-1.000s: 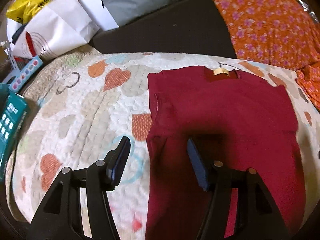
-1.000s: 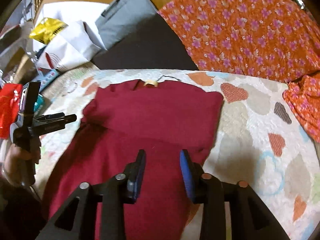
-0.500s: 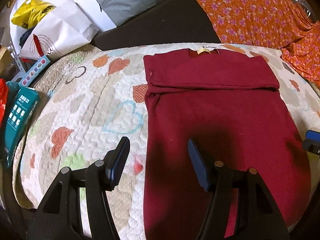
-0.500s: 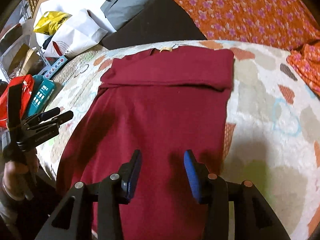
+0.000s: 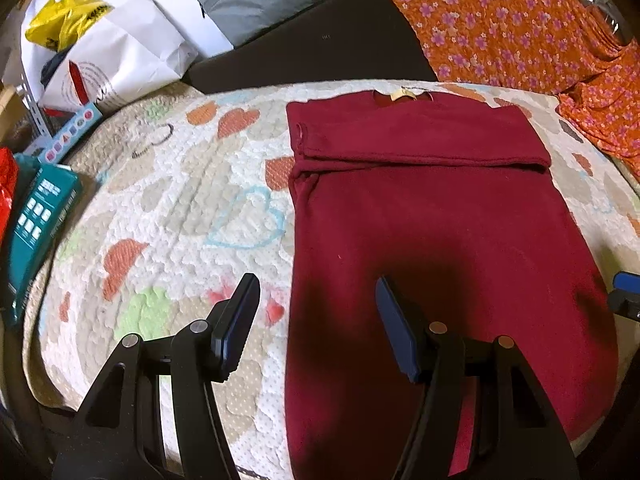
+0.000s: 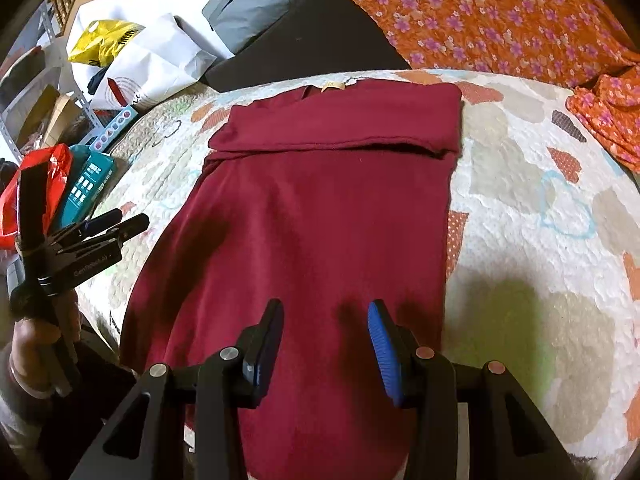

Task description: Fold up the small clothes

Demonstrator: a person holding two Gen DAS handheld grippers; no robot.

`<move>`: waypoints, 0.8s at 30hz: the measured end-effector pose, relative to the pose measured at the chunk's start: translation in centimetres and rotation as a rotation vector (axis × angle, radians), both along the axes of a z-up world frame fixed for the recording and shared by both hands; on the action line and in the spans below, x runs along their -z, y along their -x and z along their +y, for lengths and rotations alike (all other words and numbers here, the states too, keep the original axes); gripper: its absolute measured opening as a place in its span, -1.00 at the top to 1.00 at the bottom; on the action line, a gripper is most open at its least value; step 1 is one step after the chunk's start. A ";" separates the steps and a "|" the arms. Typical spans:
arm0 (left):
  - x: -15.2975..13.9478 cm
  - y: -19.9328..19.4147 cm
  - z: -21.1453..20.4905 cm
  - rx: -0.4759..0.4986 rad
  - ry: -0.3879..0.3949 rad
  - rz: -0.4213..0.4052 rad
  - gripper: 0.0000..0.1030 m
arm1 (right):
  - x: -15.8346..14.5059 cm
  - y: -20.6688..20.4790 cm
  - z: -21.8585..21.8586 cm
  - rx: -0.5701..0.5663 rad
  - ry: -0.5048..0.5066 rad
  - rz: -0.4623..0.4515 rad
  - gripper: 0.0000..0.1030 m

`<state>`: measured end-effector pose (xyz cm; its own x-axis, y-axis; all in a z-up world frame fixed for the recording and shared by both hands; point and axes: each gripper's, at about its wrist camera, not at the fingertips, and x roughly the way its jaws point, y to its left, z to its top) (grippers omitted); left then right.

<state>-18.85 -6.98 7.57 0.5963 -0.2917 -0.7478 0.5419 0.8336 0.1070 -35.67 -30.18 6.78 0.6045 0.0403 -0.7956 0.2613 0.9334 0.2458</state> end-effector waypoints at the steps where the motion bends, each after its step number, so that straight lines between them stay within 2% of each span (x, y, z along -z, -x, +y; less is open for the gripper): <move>1: 0.2 0.0 0.1 0.002 0.001 0.016 -0.18 | 0.1 0.2 -0.1 0.000 -0.002 0.004 0.18; 4: 0.8 0.0 0.4 0.017 0.004 0.070 -0.17 | 0.6 0.5 -0.5 0.011 -0.011 0.026 0.18; 9: 1.7 0.6 2.5 0.036 0.115 0.274 -0.17 | 1.3 1.4 -1.0 0.031 -0.026 0.081 0.17; 12: 3.0 0.8 3.8 0.005 0.138 0.387 -0.17 | 2.0 2.4 -1.3 0.034 -0.019 0.136 0.16; 15: 4.2 1.0 4.8 -0.038 0.145 0.471 -0.17 | 2.7 3.6 -1.9 0.038 -0.065 0.167 0.11; 19: 4.4 1.6 5.0 -0.043 0.135 0.475 -0.17 | 3.8 4.8 -2.4 0.057 -0.119 0.215 0.09; 24: 4.9 2.0 5.7 -0.078 0.123 0.473 -0.18 | 4.9 5.5 -1.8 0.048 -0.174 0.232 0.07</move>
